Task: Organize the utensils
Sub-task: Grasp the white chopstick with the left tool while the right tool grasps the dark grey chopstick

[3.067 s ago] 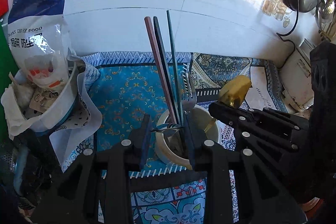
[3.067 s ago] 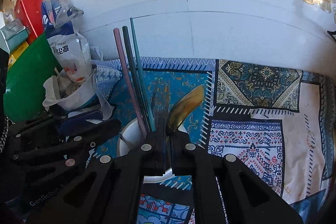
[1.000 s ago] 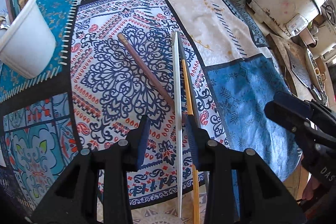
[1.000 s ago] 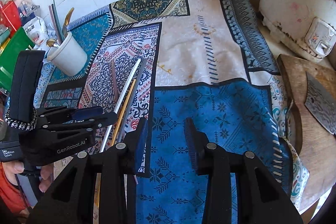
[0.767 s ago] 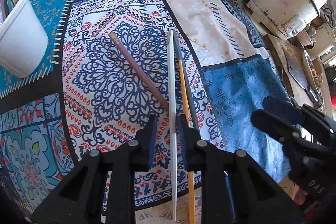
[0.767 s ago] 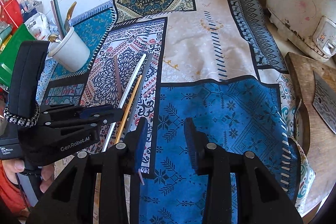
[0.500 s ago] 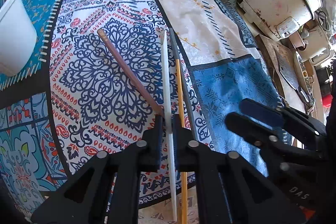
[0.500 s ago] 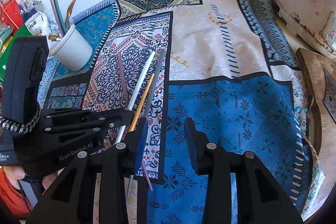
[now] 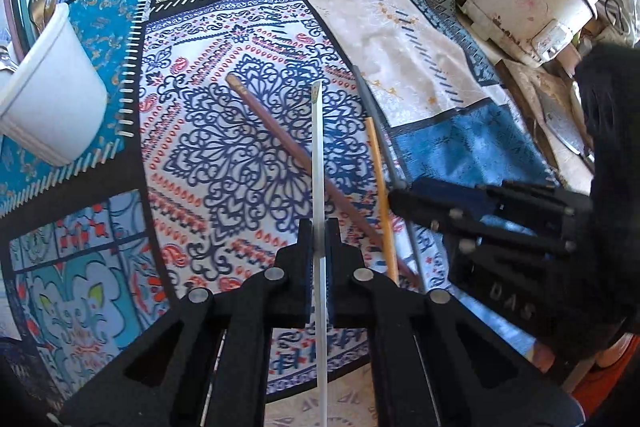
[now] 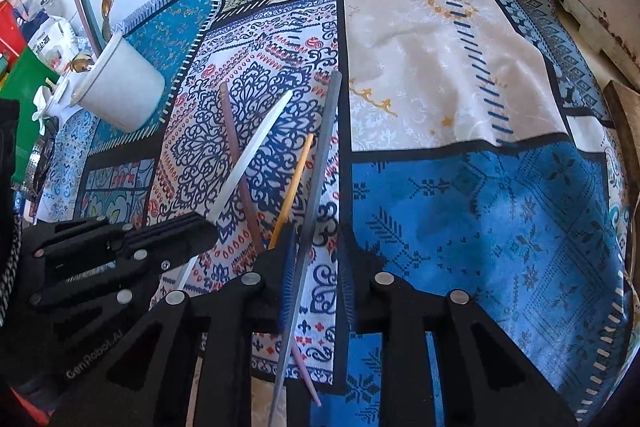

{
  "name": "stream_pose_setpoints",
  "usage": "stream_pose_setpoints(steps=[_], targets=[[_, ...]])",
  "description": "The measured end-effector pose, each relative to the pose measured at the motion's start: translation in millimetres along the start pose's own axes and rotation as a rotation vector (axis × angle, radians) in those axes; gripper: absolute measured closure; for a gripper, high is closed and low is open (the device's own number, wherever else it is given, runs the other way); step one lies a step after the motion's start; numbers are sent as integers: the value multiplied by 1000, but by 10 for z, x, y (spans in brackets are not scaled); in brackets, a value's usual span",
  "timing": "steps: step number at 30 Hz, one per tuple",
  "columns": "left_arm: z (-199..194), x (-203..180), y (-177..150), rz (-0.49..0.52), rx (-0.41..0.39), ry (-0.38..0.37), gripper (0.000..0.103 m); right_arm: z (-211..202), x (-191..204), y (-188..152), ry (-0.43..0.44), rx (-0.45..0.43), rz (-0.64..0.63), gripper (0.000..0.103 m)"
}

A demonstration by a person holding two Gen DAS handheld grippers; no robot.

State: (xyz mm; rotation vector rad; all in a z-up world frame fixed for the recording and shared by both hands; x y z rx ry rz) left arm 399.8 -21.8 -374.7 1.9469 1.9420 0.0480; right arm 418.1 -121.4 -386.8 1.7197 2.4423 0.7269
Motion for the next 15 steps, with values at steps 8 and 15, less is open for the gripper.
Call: stream_pose_setpoints(steps=[8, 15], targets=[[95, 11, 35, 25, 48, 6, 99, 55, 29, 62, -31, -21, -42, 97], [177, -63, 137, 56, 66, 32, 96, -37, -53, 6, -8, -54, 4, 97]])
Point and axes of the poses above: each gripper's, at about its wrist camera, not at the fingertips, and z roughly the way its jaws point, x to its left, y to its top, the point moved 2 cm from there along z, roughly the way its jaws point, and after that the axes turned 11 degrees about -z, right-handed, at the moved point
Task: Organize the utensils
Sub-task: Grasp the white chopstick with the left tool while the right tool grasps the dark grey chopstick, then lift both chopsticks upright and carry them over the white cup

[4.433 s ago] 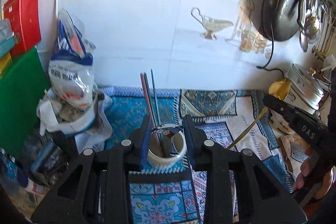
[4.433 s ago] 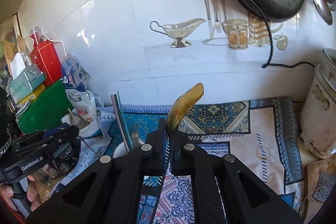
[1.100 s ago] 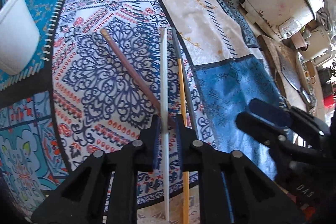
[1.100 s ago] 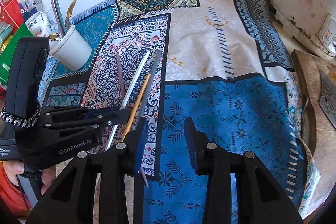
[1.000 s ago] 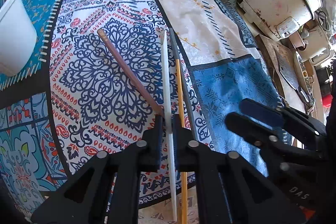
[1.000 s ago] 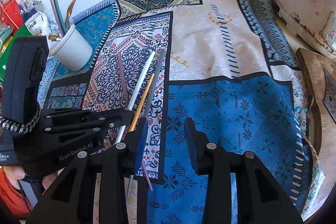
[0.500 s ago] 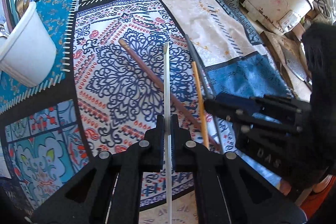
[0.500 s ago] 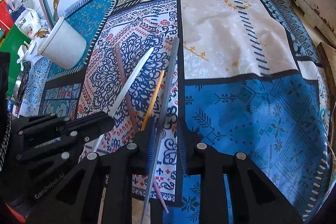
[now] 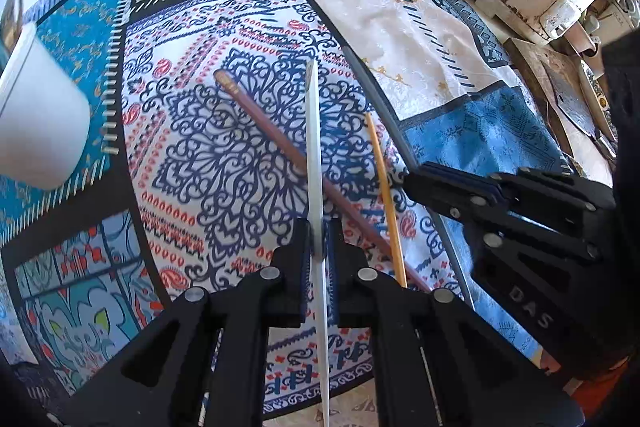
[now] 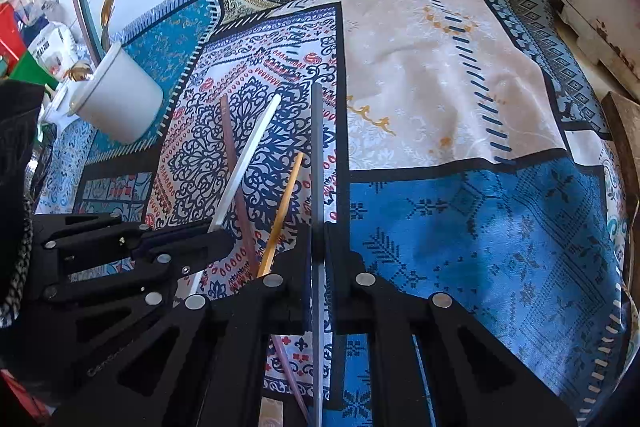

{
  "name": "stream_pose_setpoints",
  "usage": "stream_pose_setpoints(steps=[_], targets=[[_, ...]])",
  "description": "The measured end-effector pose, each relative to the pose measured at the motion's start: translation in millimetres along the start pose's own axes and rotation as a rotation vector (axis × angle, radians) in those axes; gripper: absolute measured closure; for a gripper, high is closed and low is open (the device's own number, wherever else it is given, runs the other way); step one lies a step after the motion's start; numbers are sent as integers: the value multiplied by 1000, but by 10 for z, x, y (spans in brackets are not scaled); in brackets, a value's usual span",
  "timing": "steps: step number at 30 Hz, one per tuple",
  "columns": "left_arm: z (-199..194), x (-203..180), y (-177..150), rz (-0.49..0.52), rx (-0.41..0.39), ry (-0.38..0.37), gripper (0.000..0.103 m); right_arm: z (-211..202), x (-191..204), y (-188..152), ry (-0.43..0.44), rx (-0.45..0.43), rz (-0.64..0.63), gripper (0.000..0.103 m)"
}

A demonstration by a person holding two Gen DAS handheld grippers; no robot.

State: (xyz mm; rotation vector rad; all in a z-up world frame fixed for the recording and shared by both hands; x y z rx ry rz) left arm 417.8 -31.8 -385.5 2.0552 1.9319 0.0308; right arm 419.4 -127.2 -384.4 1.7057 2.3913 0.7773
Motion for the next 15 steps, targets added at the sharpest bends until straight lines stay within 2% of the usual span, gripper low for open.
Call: stream_pose_setpoints(steps=[9, 12, 15], targets=[[53, -130, 94, 79, 1, 35, 98, -236, -80, 43, -1, -69, 35, 97], [29, -109, 95, 73, -1, 29, 98, -336, -78, 61, -2, -96, 42, 97], [-85, -80, 98, 55, -35, 23, 98, -433, -72, 101, -2, -126, 44, 97]])
Point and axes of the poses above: each gripper's, at about its wrist camera, not at the fingertips, and z roughly the way its jaws point, x to its left, y to its top, the point moved 2 cm from there along z, roughly the way its jaws point, and after that the axes turned 11 degrees about -z, right-handed, at the moved point
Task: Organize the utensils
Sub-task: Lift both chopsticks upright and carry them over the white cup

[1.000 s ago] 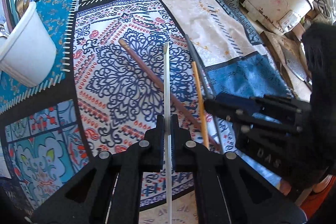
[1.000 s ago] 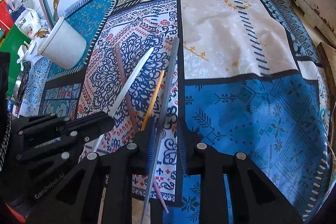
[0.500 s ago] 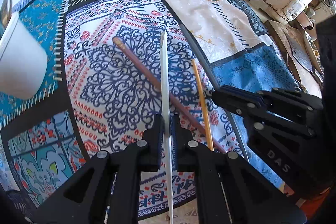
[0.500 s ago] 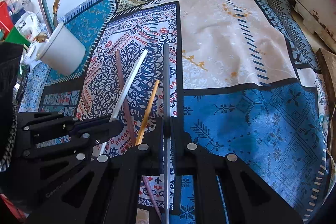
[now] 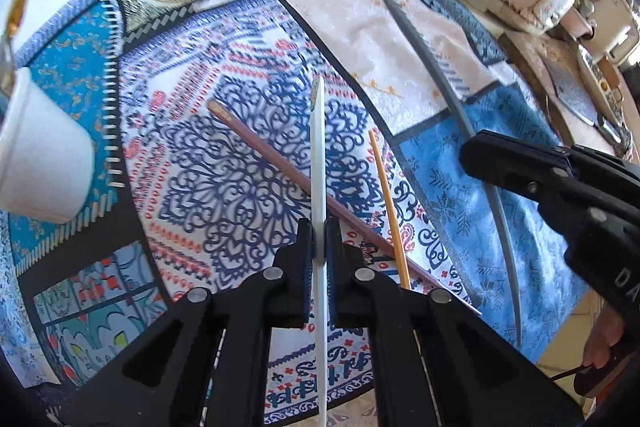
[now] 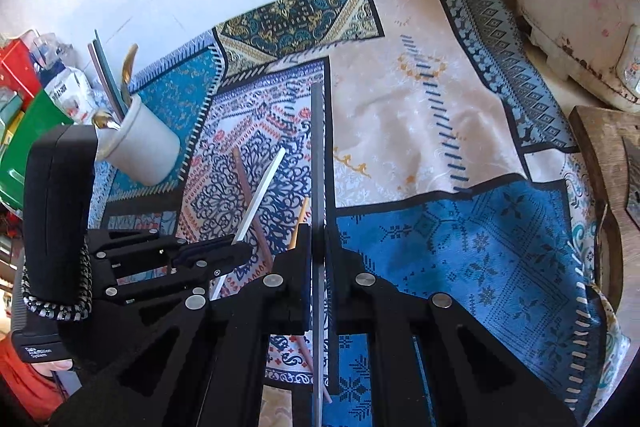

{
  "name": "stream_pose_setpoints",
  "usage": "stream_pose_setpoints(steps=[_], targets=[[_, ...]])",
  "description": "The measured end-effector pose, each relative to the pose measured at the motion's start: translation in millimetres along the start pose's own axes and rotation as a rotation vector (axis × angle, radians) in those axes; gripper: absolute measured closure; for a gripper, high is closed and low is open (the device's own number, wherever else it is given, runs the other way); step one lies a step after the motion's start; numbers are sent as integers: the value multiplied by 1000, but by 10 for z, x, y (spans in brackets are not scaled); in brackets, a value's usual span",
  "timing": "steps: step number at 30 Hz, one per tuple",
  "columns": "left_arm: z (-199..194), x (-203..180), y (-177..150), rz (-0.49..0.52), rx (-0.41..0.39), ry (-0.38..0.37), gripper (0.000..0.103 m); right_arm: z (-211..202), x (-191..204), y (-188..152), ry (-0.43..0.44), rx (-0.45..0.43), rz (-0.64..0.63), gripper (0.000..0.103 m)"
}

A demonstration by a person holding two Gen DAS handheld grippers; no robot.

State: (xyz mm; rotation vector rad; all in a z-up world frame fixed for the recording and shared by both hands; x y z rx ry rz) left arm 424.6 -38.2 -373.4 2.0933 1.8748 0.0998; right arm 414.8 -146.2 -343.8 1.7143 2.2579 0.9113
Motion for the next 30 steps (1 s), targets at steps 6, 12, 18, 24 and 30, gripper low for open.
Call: stream_pose_setpoints(steps=[6, 12, 18, 24, 30], targets=[[-426, 122, 6, -54, -94, -37, 98, -171, 64, 140, 1, -59, -9, 97], [-933, 285, 61, -106, -216, -43, 99, -361, 268, 395, 17, -124, -48, 97], [-1435, 581, 190, -164, -342, -24, 99, -497, 623, 734, 47, -204, -116, 97], [-1885, 948, 310, -205, -461, 27, 99, -573, 1016, 1068, 87, -288, -174, 97], [-2219, 1347, 429, -256, -560, 46, 99, -546, 1364, 1360, 125, -359, -201, 97]])
Point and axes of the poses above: each gripper's, at about its wrist camera, not at the fingertips, and z roughly the way its jaws point, x to its left, y to its top, the point moved 2 cm from there along z, roughly the way its jaws point, and after that the axes turned 11 degrees about -z, right-handed, at the moved point
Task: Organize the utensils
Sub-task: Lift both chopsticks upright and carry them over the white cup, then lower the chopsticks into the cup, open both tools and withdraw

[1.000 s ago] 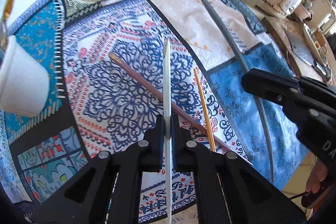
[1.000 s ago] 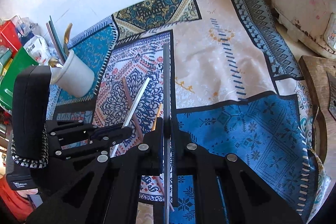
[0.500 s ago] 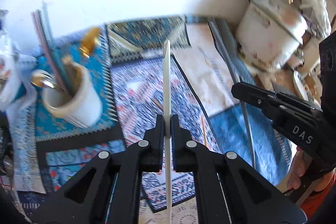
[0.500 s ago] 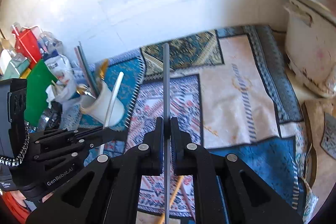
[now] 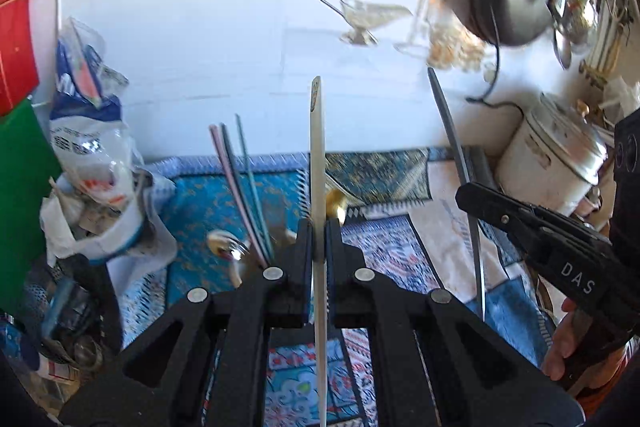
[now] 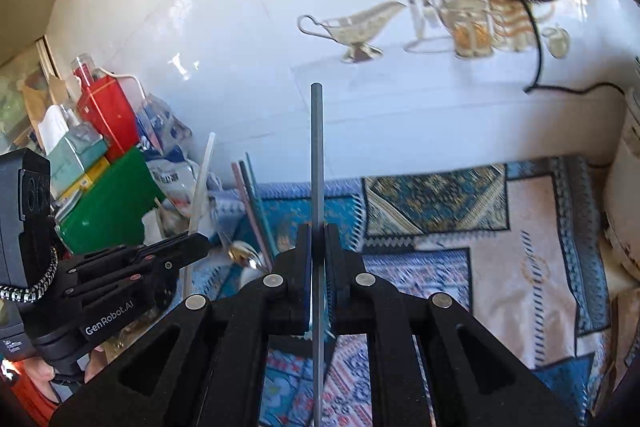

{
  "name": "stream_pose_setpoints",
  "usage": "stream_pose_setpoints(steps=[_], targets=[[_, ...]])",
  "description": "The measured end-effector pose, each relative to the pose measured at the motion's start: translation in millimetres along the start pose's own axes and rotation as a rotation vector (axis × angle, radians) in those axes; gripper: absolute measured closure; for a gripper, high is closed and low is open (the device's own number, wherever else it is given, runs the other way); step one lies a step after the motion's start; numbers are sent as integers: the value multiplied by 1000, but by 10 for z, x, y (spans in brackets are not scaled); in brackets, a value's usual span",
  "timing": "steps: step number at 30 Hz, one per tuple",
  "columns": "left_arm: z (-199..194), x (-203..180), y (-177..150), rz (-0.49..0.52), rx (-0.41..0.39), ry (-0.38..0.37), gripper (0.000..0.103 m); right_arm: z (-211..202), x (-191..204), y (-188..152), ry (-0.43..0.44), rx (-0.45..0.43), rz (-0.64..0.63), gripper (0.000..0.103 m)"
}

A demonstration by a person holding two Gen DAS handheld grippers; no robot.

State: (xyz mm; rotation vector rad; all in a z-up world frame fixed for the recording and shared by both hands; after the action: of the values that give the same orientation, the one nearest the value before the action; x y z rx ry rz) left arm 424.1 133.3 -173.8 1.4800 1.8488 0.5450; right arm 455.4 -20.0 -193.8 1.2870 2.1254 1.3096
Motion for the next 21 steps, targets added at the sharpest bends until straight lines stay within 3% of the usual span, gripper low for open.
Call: stream_pose_setpoints(steps=[8, 16, 21], targets=[[56, 320, 367, -51, -104, -21, 99, 377, 249, 189, 2, -96, 16, 97], [268, 611, 635, -127, -221, -89, 99, 769, 358, 214, -91, -205, 35, 97], [497, 704, 662, -138, -284, -87, 99, 909, 388, 211, -142, -287, 39, 97]])
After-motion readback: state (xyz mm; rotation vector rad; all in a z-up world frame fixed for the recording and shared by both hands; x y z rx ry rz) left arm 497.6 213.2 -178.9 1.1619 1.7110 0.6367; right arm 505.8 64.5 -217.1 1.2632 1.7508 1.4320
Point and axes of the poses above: each gripper's, at about its wrist camera, not at the fingertips, and z roughly the way its jaws point, x to its left, y to its top, the point moved 2 cm from there along z, roughly the way its jaws point, and after that the axes turned 11 degrees about -z, right-handed, at the moved point
